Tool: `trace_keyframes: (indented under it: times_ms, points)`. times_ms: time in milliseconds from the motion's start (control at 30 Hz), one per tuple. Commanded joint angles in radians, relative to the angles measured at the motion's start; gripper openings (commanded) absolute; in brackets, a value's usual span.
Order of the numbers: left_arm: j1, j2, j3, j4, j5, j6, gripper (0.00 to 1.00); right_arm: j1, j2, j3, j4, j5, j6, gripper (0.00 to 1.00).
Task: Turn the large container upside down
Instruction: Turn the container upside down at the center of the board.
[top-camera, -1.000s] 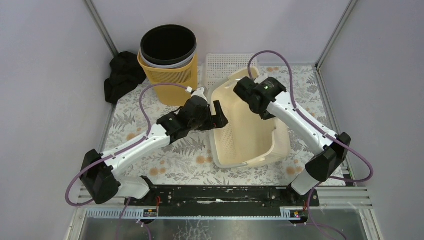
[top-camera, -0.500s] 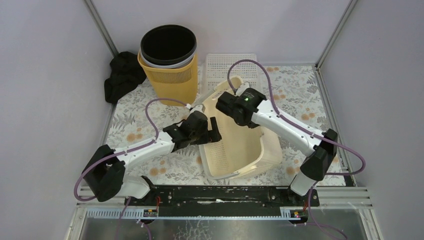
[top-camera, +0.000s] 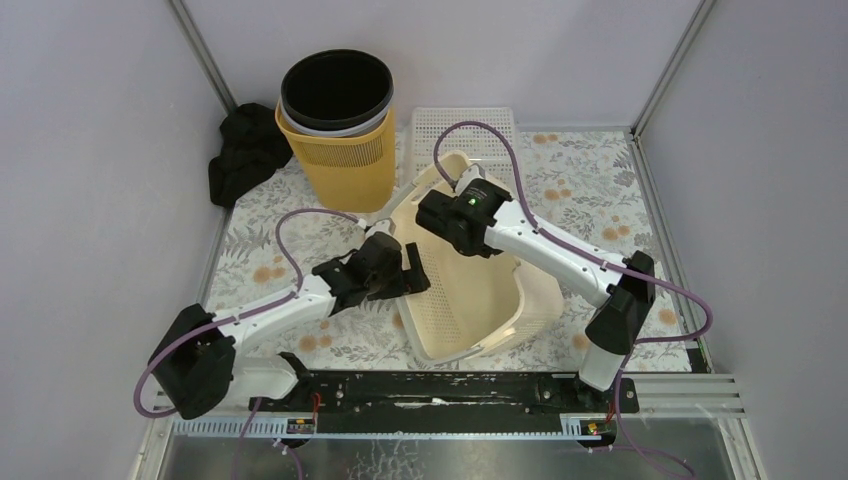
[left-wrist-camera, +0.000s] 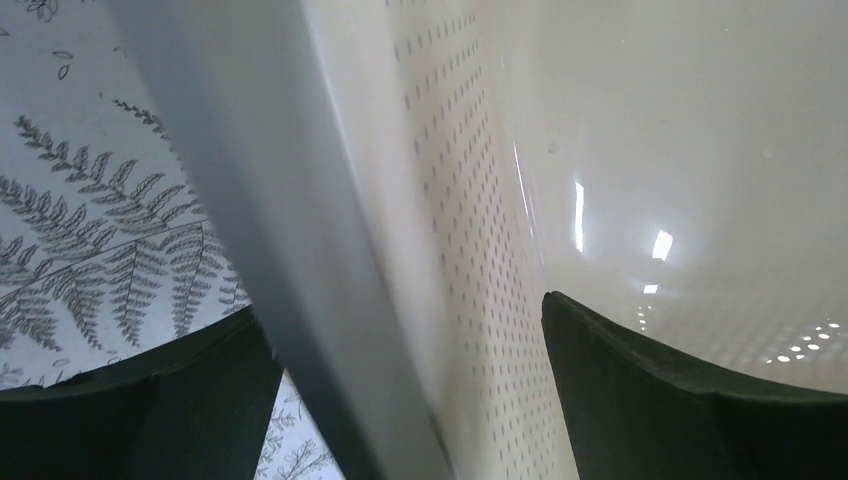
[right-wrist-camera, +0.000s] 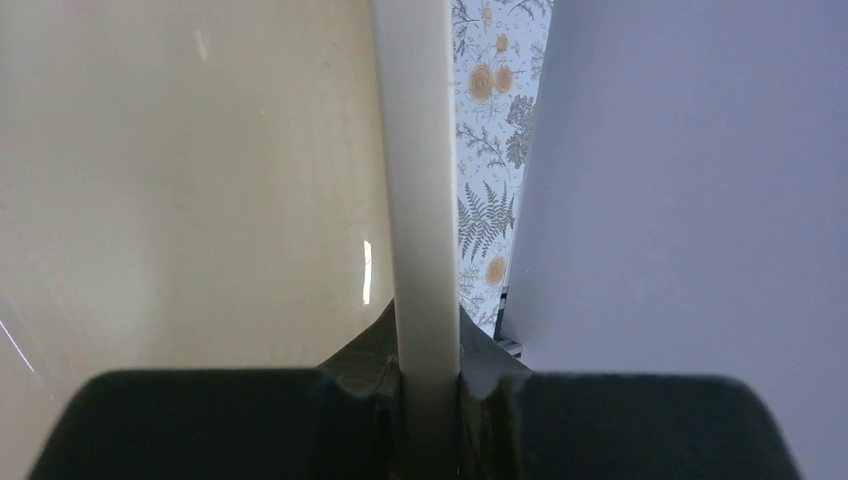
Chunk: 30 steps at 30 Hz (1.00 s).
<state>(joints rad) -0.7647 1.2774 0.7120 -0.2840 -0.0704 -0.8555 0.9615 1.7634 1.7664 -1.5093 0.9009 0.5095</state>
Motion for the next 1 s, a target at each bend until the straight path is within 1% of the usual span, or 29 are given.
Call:
trace_keyframes:
  times_ms: [0, 67, 200, 400, 500, 567, 700, 833, 867, 967]
  points:
    - [0.003, -0.076, -0.009, -0.057, -0.01, -0.015, 1.0, 0.031, 0.055, -0.005, 0.05, -0.05, 0.086, 0.05]
    - [0.003, -0.115, 0.007, -0.106, -0.013, -0.014, 1.0, 0.032, 0.05, -0.004, 0.05, -0.033, 0.092, 0.03]
    - [0.002, -0.188, 0.036, -0.19, -0.02, -0.011, 1.0, 0.031, 0.042, 0.001, 0.05, -0.013, 0.092, 0.04]
    - [0.002, -0.284, 0.076, -0.255, -0.007, -0.025, 1.0, 0.031, 0.062, 0.005, 0.049, -0.01, 0.09, 0.04]
    - [0.003, -0.306, 0.097, -0.264, -0.002, -0.027, 0.96, 0.032, 0.068, 0.004, 0.05, -0.012, 0.089, 0.04]
    - [0.002, -0.309, 0.106, -0.265, 0.002, -0.024, 0.87, 0.032, 0.067, 0.005, 0.05, -0.01, 0.088, 0.04]
    - [0.001, -0.293, 0.113, -0.263, 0.009, -0.016, 0.66, 0.032, 0.064, 0.01, 0.05, -0.01, 0.085, 0.05]
    - [0.002, -0.278, 0.102, -0.256, 0.01, -0.013, 0.4, 0.032, 0.061, 0.014, 0.05, -0.012, 0.082, 0.05]
    - [0.002, -0.275, 0.098, -0.253, 0.01, -0.013, 0.35, 0.032, 0.061, 0.015, 0.05, -0.014, 0.082, 0.05]
    - [0.002, -0.266, 0.08, -0.246, 0.002, -0.01, 0.26, 0.034, 0.058, 0.018, 0.05, -0.02, 0.078, 0.06]
